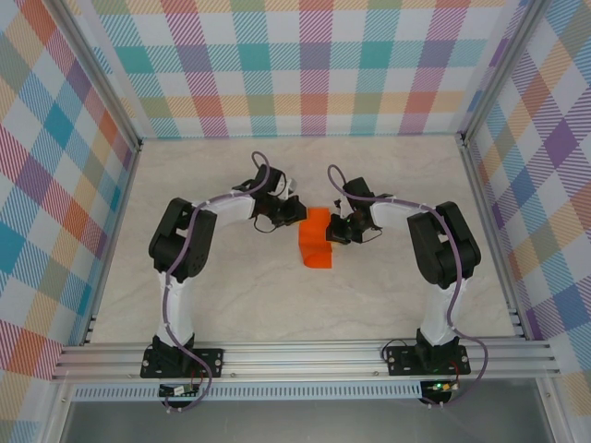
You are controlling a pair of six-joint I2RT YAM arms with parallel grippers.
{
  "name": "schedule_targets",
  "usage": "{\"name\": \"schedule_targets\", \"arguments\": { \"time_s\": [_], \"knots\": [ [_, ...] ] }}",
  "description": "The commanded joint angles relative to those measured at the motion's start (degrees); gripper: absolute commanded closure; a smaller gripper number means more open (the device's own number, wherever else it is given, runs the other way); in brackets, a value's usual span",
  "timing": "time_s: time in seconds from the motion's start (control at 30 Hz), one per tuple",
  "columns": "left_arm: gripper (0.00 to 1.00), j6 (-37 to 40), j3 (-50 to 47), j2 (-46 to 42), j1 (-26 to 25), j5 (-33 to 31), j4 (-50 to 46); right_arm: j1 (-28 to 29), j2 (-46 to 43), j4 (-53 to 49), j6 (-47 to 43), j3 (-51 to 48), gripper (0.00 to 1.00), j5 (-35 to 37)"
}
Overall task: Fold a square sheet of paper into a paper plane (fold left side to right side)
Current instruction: First fold the square sheet of paper in half at the center of the table.
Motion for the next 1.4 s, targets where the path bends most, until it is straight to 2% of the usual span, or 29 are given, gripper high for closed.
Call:
{"name": "schedule_targets", "arguments": {
  "time_s": [0.0, 0.4, 0.6, 1.17, 1.27, 1.37],
  "knots": [
    [0.90, -0.4, 2.5, 3.6, -0.3, 1.5, 0.3, 0.7, 4.2, -7.6, -1.1, -2.1, 0.93, 4.8],
    [0.90, 3.3, 8.4, 9.9, 1.9, -5.9, -8.2, 0.8, 4.2, -8.4, -1.5, -3.0, 0.94, 4.6],
    [0.90, 3.5, 11.5, 11.5, 4.0, -5.9, -9.4, 0.7, 4.3, -8.0, -1.5, -3.7, 0.94, 4.3],
    [0.89, 3.1, 32.0, 20.5, 5.5, -6.6, -16.6, 0.9, 4.1, -7.3, -1.2, -4.7, 0.94, 3.9],
    [0.88, 3.3, 33.8, 19.9, 6.0, -5.5, -17.4, 0.9, 4.2, -7.2, -1.0, -4.7, 0.94, 3.7],
    [0.88, 4.3, 31.5, 15.2, 6.0, -5.2, -17.3, 0.9, 4.2, -7.0, -0.8, -4.6, 0.94, 3.4]
  ]
}}
